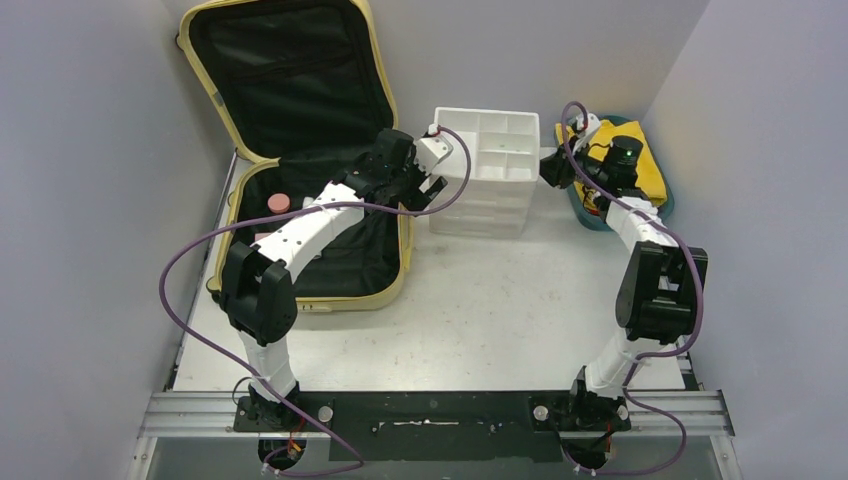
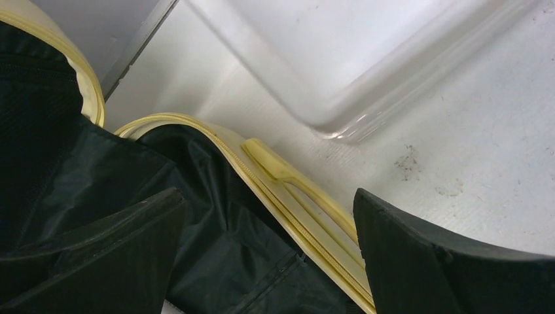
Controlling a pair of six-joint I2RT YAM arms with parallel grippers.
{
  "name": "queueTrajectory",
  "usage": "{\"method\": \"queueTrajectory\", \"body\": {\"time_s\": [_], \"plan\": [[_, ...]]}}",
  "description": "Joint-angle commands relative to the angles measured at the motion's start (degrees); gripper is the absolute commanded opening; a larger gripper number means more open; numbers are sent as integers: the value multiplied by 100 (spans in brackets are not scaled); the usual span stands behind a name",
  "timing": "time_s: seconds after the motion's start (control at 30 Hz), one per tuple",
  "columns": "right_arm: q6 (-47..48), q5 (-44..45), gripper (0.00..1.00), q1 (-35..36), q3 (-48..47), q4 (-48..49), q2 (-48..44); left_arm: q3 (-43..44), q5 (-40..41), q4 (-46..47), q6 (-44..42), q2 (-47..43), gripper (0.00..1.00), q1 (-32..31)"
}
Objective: Open, take out, and arrange the luggage
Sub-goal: Adjust the storage box at the center of the board.
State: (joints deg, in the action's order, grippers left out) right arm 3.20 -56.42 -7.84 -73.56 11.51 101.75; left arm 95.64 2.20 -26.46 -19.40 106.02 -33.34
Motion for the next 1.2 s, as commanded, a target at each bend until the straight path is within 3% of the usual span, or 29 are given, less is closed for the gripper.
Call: {"method": "queueTrajectory", "body": {"time_s": [0.0,0.43,0.7,0.93,1.07,1.17], "plan": [[311,-717,17,206,345,39,-566,175,249,358,155,55,97,22],[911,-1162,17,648,1346,-959,-1971,29,228,387,168,66,97,64],[1627,-1352,16,578,946,-2719,-2460,22,114,374,216,153,97,74],[430,-2271,16,-1005,153,-2239,-2566,11,151,391,270,64,97,138],[-710,-606,13,-1124,425,-654,-2342,-16,119,403,279,18,97,185],[-1371,120,11,-1052,151,-253,-1563,-33,90,387,285,-7,97,197]]}}
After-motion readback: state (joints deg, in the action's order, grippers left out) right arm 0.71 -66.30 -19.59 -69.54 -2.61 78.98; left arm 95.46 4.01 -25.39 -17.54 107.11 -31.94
